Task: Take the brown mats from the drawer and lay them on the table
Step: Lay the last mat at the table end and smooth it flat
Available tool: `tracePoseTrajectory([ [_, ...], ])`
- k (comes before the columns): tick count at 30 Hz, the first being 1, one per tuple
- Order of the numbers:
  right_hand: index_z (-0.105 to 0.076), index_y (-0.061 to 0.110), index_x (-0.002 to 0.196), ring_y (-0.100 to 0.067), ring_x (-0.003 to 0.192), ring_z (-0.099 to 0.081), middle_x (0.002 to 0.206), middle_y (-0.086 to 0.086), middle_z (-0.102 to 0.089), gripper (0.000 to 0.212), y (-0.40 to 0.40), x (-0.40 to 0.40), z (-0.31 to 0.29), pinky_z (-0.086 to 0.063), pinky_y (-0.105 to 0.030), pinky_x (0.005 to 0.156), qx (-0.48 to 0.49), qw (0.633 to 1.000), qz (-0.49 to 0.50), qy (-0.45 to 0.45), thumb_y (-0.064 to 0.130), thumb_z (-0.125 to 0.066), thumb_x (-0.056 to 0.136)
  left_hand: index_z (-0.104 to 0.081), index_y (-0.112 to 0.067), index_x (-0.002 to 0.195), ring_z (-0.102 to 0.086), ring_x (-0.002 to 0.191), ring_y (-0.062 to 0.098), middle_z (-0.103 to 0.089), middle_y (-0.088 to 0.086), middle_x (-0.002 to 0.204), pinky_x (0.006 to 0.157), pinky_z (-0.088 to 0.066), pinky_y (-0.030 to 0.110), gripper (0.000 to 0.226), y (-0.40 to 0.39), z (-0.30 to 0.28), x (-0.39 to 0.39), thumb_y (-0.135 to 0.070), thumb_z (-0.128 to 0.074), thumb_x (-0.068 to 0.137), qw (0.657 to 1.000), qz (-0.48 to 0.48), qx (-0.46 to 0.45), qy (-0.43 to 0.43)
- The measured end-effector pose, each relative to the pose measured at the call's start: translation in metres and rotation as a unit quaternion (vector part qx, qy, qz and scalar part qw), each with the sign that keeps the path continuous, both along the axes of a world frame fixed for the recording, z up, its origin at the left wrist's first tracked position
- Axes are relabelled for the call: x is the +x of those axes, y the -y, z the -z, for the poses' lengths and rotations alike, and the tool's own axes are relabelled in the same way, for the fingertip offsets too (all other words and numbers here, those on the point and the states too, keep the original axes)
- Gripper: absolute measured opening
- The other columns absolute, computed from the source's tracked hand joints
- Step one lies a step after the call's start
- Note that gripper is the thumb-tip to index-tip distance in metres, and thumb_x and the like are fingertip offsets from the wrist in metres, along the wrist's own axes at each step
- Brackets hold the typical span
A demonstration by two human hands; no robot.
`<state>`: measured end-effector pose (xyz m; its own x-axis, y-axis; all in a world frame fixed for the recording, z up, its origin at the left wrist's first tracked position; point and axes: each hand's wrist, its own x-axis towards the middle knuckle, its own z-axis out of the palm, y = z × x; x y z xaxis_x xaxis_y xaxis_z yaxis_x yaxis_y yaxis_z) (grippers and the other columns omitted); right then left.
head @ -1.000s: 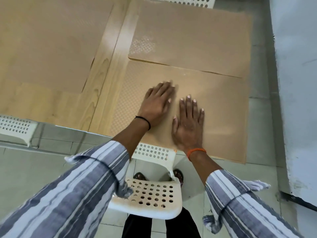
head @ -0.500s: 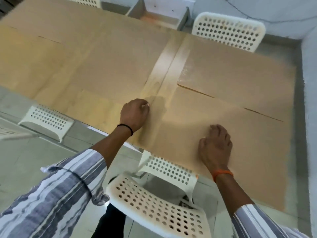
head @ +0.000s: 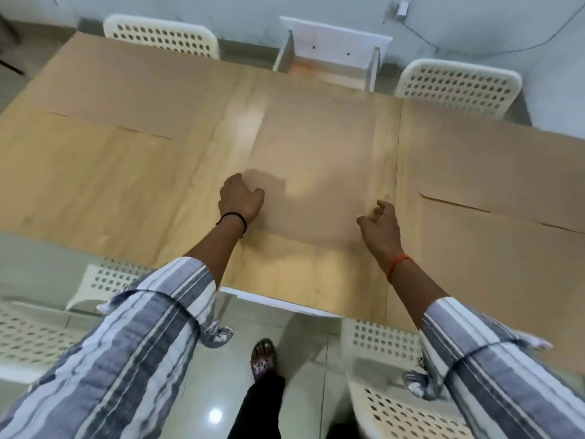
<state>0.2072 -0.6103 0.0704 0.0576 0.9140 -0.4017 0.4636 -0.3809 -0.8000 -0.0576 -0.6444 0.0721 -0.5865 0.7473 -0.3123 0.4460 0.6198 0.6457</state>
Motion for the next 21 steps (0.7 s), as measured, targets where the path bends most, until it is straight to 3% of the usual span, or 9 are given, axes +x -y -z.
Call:
tracePoseTrajectory([
  [3, -0.030, 0.015, 0.150, -0.023, 0.115, -0.051, 0.146, -0.006, -0.044, 0.067, -0.016, -0.016, -0.005, -0.053, -0.044, 0.096, -0.054, 0.998, 0.032, -0.021, 0.019, -0.063, 0.092, -0.032, -0.007, 0.148, -0.033, 0.135, 0.035, -0.036, 0.014, 0.148, 0.107, -0.034, 0.040, 0.066, -0.013, -0.003, -0.012, -0.030, -0.055, 0.090, 1.000, 0.023, -0.020, -0.006],
  [7, -0.033, 0.013, 0.149, -0.028, 0.114, -0.057, 0.142, -0.010, -0.049, 0.071, -0.030, -0.020, -0.003, -0.051, -0.037, 0.075, -0.115, 0.992, 0.049, -0.006, 0.029, -0.068, 0.089, -0.038, -0.010, 0.146, -0.043, 0.131, 0.032, -0.042, 0.011, 0.146, 0.102, -0.039, 0.038, 0.061, -0.025, -0.008, -0.031, -0.033, -0.056, 0.092, 0.998, 0.006, -0.045, 0.036],
  [10, -0.055, 0.006, 0.130, -0.029, 0.110, -0.060, 0.131, -0.015, -0.060, 0.047, -0.035, -0.018, -0.002, -0.052, -0.043, 0.095, -0.114, 0.993, 0.041, 0.011, 0.028, -0.067, 0.090, -0.054, -0.009, 0.134, -0.054, 0.122, 0.029, -0.057, 0.010, 0.134, 0.097, -0.044, 0.033, 0.046, -0.024, -0.013, -0.045, -0.028, -0.060, 0.093, 0.996, -0.011, -0.025, 0.082],
  [11, -0.062, 0.005, 0.116, -0.029, 0.107, -0.061, 0.125, -0.016, -0.064, 0.030, -0.032, -0.018, -0.004, -0.051, -0.043, 0.099, -0.099, 0.995, 0.027, 0.010, 0.024, -0.065, 0.092, -0.058, -0.009, 0.129, -0.057, 0.115, 0.029, -0.061, 0.011, 0.125, 0.092, -0.045, 0.030, 0.039, -0.021, -0.015, -0.047, -0.024, -0.061, 0.092, 0.996, -0.012, -0.003, 0.093],
  [13, -0.064, 0.004, 0.105, -0.033, 0.104, -0.063, 0.116, -0.018, -0.066, 0.019, -0.025, -0.020, -0.012, -0.051, -0.046, 0.098, -0.058, 0.998, -0.004, 0.007, 0.020, -0.059, 0.095, -0.063, -0.010, 0.115, -0.056, 0.096, 0.024, -0.060, 0.007, 0.103, 0.079, -0.041, 0.027, 0.024, -0.013, -0.023, -0.045, -0.017, -0.061, 0.092, 0.995, 0.007, 0.046, 0.092],
  [15, -0.056, 0.004, 0.116, -0.035, 0.113, -0.058, 0.121, -0.017, -0.061, 0.024, -0.017, -0.025, -0.022, -0.049, -0.048, 0.100, -0.008, 0.999, -0.033, 0.018, 0.020, -0.052, 0.098, -0.061, -0.012, 0.105, -0.052, 0.091, 0.017, -0.057, 0.001, 0.099, 0.078, -0.038, 0.024, 0.013, -0.002, -0.035, -0.043, -0.012, -0.060, 0.092, 0.991, 0.017, 0.093, 0.090],
  [18, -0.045, 0.009, 0.133, -0.029, 0.126, -0.049, 0.138, -0.013, -0.052, 0.032, -0.003, -0.034, -0.046, -0.042, -0.042, 0.106, 0.063, 0.996, -0.060, 0.021, 0.015, -0.045, 0.102, -0.057, -0.012, 0.095, -0.053, 0.098, 0.013, -0.058, -0.002, 0.102, 0.080, -0.038, 0.017, 0.007, 0.021, -0.062, -0.042, -0.007, -0.058, 0.091, 0.983, 0.023, 0.154, 0.095],
  [21, -0.044, 0.011, 0.135, -0.027, 0.124, -0.050, 0.133, -0.012, -0.054, 0.033, 0.006, -0.039, -0.063, -0.041, -0.033, 0.098, 0.121, 0.989, -0.088, 0.000, 0.010, -0.045, 0.101, -0.054, -0.013, 0.087, -0.056, 0.094, 0.014, -0.060, -0.001, 0.095, 0.080, -0.040, 0.020, 0.009, 0.046, -0.082, -0.047, -0.005, -0.057, 0.090, 0.977, 0.005, 0.190, 0.093],
])
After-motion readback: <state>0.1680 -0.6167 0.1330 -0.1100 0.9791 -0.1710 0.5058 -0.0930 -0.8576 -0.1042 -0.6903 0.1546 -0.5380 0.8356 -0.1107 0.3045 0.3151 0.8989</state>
